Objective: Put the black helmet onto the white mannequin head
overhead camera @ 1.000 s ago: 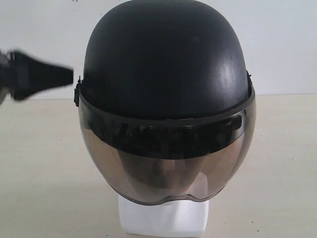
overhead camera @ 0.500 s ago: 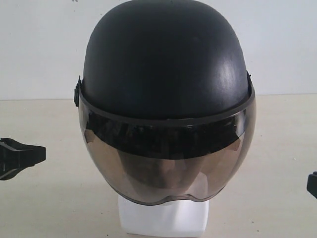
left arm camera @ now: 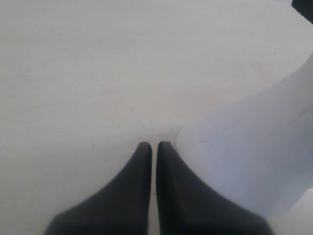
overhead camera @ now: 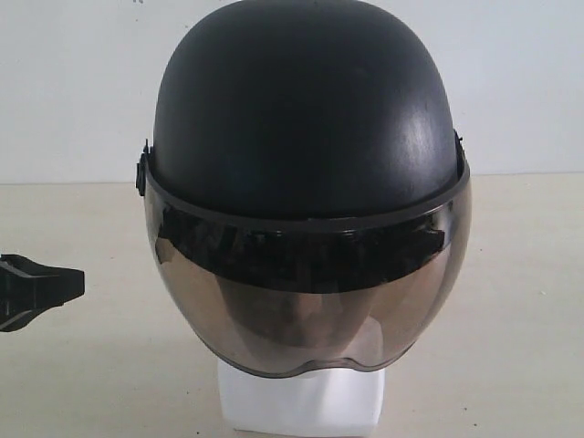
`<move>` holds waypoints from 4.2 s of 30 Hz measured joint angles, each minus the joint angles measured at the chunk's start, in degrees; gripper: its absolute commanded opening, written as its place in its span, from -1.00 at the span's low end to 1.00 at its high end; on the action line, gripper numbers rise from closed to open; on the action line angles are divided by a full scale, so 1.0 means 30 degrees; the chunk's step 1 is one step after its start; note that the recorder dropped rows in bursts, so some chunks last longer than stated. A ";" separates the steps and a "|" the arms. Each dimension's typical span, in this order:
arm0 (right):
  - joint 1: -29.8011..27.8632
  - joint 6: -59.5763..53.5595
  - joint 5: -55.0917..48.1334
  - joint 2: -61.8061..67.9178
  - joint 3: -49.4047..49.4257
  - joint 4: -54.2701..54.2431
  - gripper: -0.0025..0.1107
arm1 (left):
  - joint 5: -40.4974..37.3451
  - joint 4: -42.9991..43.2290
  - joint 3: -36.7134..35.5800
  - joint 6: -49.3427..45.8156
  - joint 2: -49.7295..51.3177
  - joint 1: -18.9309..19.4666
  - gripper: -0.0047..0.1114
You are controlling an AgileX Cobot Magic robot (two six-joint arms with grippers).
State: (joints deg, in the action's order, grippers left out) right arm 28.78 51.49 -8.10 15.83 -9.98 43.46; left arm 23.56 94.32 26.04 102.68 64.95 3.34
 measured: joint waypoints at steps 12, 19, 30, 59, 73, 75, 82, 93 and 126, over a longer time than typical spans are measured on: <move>-0.3049 -0.0114 0.0232 -0.1469 0.0000 -0.1007 -0.96 | 0.0000 0.0000 0.0000 0.0000 0.0000 0.0000 -0.84; -0.3093 -1.2255 -0.0805 -0.1521 0.0000 -1.0158 -0.96 | 0.0000 0.0000 0.0000 0.0000 0.0000 0.0000 -0.84; -0.3093 -1.5145 -0.2551 -0.4592 0.3222 -1.2837 -0.96 | 0.0000 0.0000 0.0000 0.0000 0.0000 0.0000 -0.84; -0.4321 -1.4797 -0.3850 -0.5198 0.3336 -1.0428 -0.96 | 0.0000 0.0000 0.0000 0.0000 -0.0017 0.0000 -0.84; -0.8155 -1.5740 -0.3914 -0.5198 0.3336 -1.0700 -0.96 | 0.0000 0.0000 0.0000 -0.0012 -0.0017 0.0000 -0.84; -0.8206 -1.6267 -0.3914 -0.5198 0.3336 -1.0700 -0.96 | 0.0000 0.0000 0.0000 -0.0012 -0.0017 0.0000 -0.84; -0.8215 -1.6925 -0.3914 -0.5198 0.3336 -1.0700 -0.96 | 0.0000 0.0000 0.0000 -0.0012 -0.0017 0.0000 -0.84; -0.8215 -1.6154 -0.3914 -0.5198 0.3336 -1.1082 -0.96 | 0.0000 0.0000 0.0000 -0.0045 -0.0017 0.0000 -0.84; -0.8215 -1.6108 -0.3914 -0.5198 0.3336 -1.1136 -0.96 | -0.1587 0.1446 -0.0137 0.1129 -1.8392 0.0000 -0.84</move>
State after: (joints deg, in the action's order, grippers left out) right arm 4.13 3.16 -19.84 0.24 0.03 10.06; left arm 18.79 98.66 25.63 106.07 9.77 3.34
